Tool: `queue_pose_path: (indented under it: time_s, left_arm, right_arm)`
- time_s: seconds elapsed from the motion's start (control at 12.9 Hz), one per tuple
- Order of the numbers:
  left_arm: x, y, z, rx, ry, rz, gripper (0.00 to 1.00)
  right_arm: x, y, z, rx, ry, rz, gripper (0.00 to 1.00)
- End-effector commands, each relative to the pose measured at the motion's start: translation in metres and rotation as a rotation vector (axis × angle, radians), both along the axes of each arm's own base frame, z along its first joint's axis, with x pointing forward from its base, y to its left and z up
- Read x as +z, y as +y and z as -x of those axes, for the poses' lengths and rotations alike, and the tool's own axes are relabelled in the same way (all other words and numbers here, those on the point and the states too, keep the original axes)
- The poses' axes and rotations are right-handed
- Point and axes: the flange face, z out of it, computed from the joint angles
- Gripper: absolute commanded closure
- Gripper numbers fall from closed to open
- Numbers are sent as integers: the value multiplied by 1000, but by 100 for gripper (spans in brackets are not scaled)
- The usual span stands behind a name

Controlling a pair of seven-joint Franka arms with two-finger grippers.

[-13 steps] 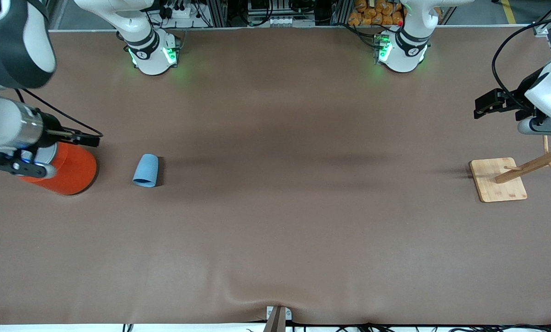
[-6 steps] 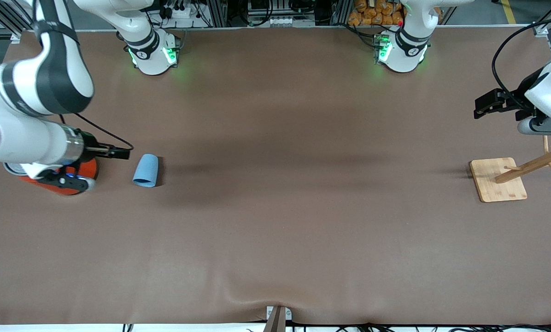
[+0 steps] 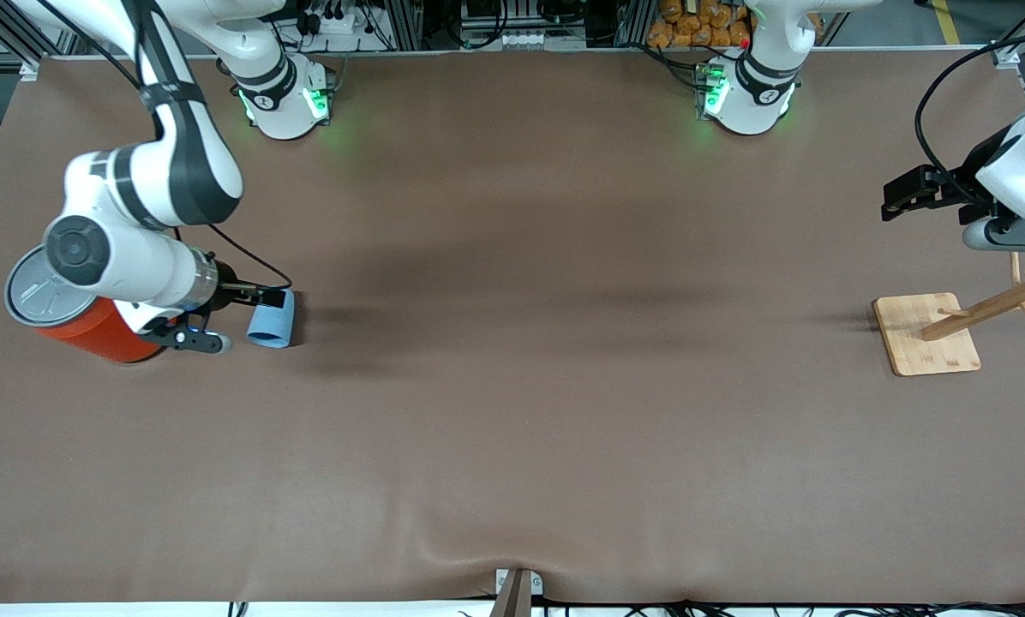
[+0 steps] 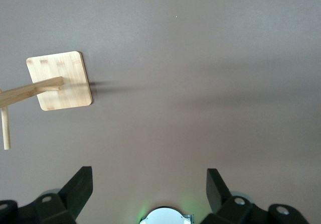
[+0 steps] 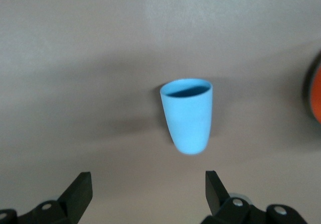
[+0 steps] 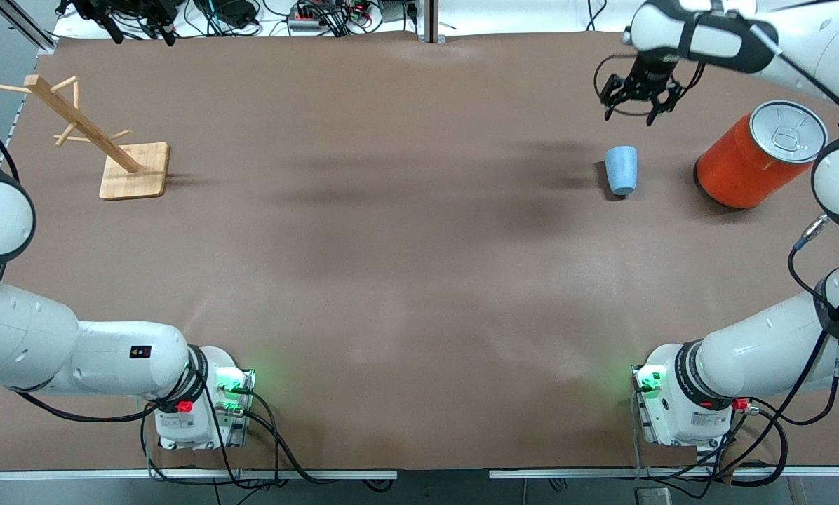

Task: Flip cup
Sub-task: 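Lower the right gripper and close it on the blue cup's base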

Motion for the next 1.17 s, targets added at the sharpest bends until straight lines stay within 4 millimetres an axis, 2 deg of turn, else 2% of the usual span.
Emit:
queue_pose_path:
  time_s: [0.0,0.31,0.62,0.86,1.01,1.09]
  left_arm:
    - [2,1,-2,9,-7,1,0]
    - [3,-1,-2,7,-12,0,0]
    - [-1,-1,-4,7,-4,2,0]
    - [-2,-1,-5,7,-3,0,0]
    - [0,2,-5,13,-9,0,0]
    - [0,4,-4,17,-9,3,0]
  right_arm:
    - [-25,-5,23,27,-43,-3,0]
    - [-78,-17,33,77,-96,-7,0]
    - [-103,-36,29,133,-93,44,0]
    - [-121,-38,29,156,-91,57,0]
    - [-134,-49,26,151,-105,65,0]
    - [-139,-47,26,154,-111,63,0]
